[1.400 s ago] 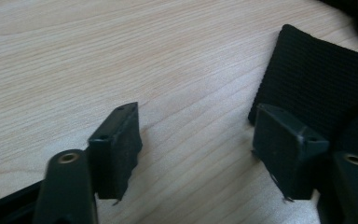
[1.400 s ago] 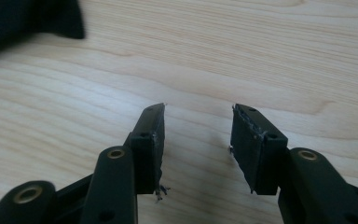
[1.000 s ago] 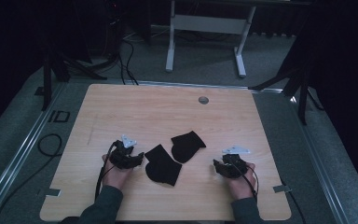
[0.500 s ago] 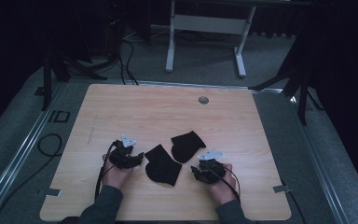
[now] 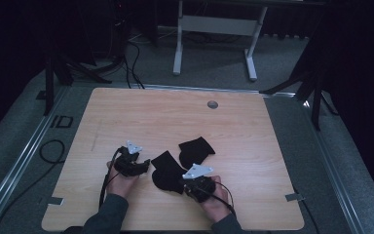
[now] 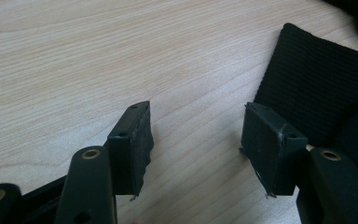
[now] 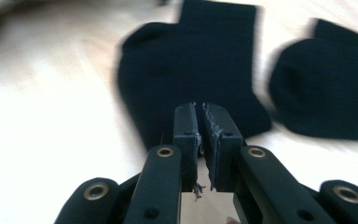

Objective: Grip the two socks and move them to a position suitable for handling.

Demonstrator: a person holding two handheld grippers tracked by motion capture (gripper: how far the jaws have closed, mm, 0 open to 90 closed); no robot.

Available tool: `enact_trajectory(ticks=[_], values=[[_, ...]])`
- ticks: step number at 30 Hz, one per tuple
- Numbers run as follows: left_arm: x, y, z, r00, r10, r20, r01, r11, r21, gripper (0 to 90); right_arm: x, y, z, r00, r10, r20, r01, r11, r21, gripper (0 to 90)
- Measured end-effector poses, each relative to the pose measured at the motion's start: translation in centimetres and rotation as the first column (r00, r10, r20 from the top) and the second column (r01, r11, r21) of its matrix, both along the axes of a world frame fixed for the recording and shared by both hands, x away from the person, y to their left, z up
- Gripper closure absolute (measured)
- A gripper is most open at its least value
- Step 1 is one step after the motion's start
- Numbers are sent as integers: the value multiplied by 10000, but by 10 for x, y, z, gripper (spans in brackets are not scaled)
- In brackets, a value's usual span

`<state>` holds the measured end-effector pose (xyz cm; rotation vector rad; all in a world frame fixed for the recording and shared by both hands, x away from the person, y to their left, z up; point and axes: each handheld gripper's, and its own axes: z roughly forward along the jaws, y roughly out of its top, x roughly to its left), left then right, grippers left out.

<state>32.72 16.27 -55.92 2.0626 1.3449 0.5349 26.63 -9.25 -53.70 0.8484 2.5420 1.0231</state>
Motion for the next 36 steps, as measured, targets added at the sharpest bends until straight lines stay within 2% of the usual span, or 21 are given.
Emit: enact_trajectory(ticks=[3, 6, 8, 12, 16, 19, 21, 25, 26, 27, 30, 36], values=[[0, 0, 0, 10000, -18, -28, 18, 10000, 5, 444, -7, 11, -4, 9995, 309, -57, -310, 9990, -323, 834], [-1, 0, 1, 10000, -25, -82, 25, 10000, -8, 447, -9, 14, -11, 9986, 466, -232, -482, 9962, -727, 838], [-1, 0, 1, 9999, -13, -124, 13, 10000, -37, 458, -7, 13, -14, 9983, 441, -391, -467, 9965, -696, 845], [-2, 3, 4, 9984, -181, -538, 132, 9958, -901, 517, -5, 8, -13, 9960, 628, -641, -672, 9954, -689, 841], [-4, 1, 7, 9978, -417, -524, 364, 9946, -973, 561, -4, 2, -13, 9912, 973, -894, -1033, 9926, -645, 841], [-7, -6, 12, 9967, -776, -221, 753, 9932, -883, 616, -3, 0, -13, 9894, 1069, -987, -1132, 9917, -607, 841], [-9, -12, 14, 9937, -1118, -32, 1113, 9912, -713, 678, -4, 1, -13, 9892, 1119, -946, -1184, 9907, -665, 841], [-13, -24, 15, 9852, -1692, 280, 1706, 9837, -573, 791, -4, 0, -13, 9878, 1252, -922, -1317, 9889, -684, 837], [-13, -24, 15, 9852, -1692, 280, 1706, 9837, -573, 811, -4, 0, -13, 9878, 1252, -922, -1317, 9889, -684, 837], [-13, -29, 14, 9807, -1925, 356, 1942, 9794, -554, 830, -4, -1, -12, 9864, 1337, -957, -1405, 9878, -675, 836], [-13, -35, 11, 9764, -2133, 349, 2147, 9757, -434, 846, -5, -1, -12, 9844, 1430, -1023, -1509, 9857, -746, 836], [-12, -36, 10, 9741, -2226, 396, 2241, 9738, -394, 843, -5, -6, -10, 9766, 1797, -1184, -1913, 9770, -947, 837]])
